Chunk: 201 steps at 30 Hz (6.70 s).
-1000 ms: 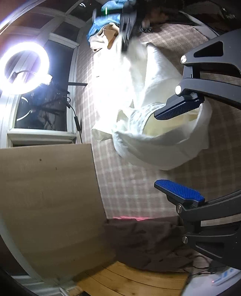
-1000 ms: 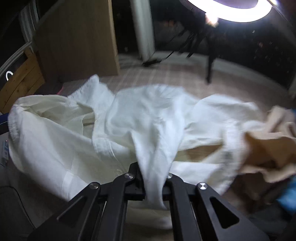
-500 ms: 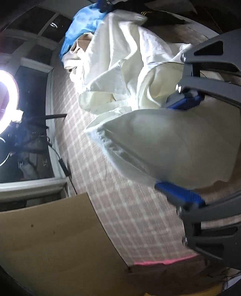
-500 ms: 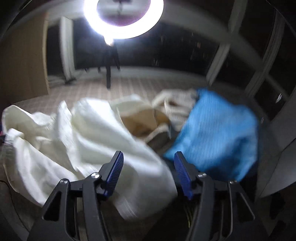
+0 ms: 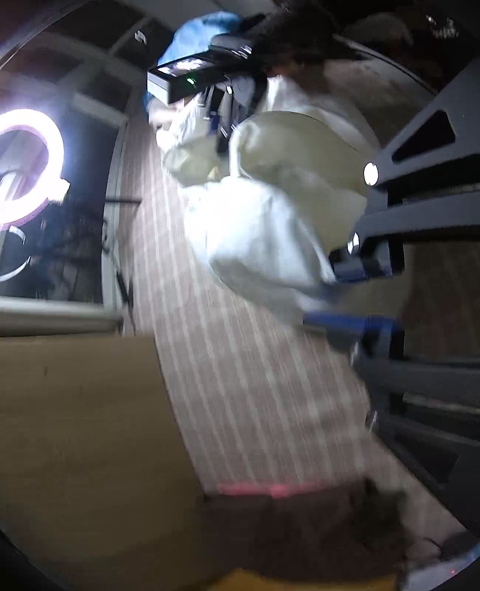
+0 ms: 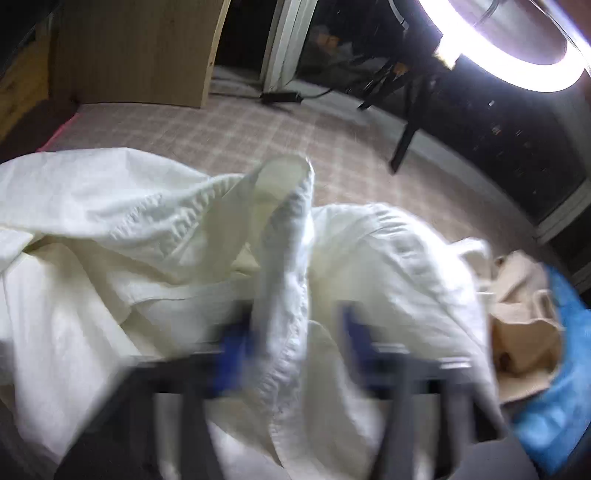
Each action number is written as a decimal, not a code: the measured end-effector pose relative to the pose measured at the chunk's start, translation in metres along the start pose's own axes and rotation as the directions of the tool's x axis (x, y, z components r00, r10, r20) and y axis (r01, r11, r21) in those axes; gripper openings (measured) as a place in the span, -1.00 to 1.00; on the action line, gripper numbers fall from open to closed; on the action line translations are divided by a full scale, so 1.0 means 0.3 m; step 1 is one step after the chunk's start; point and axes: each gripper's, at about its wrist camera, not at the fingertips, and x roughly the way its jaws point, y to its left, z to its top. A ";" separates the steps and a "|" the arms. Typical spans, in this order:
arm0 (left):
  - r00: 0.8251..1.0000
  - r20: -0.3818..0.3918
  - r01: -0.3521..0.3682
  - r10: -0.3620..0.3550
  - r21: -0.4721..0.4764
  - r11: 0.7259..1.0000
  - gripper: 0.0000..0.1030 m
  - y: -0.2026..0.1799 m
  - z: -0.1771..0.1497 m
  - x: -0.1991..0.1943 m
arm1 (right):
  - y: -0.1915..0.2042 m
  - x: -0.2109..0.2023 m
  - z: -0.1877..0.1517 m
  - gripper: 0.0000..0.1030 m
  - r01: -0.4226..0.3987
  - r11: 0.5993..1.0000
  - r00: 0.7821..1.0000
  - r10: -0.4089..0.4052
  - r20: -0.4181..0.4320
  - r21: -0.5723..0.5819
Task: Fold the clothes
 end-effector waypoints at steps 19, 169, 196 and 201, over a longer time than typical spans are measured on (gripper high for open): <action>0.983 -0.174 0.098 -0.062 0.207 0.973 -0.90 -0.202 -0.016 0.136 | -0.256 -0.326 -0.062 -0.93 -0.217 0.962 0.967 0.188 0.175 0.165; 0.843 0.222 0.412 -0.490 0.318 0.854 -0.23 0.121 0.225 -0.168 | 0.320 -1.879 0.646 -0.96 0.336 0.914 0.742 -0.109 0.662 -0.226; 0.956 -0.026 0.275 -0.294 0.432 0.859 -0.05 -0.244 -0.313 -0.066 | -0.162 -0.655 0.362 -0.96 0.075 0.995 0.991 -0.066 0.113 -0.072; 0.959 -0.072 0.283 -0.276 0.347 0.894 -0.05 -0.338 -0.296 0.063 | -0.311 -0.646 0.317 -0.96 0.042 0.997 0.994 -0.036 0.104 -0.060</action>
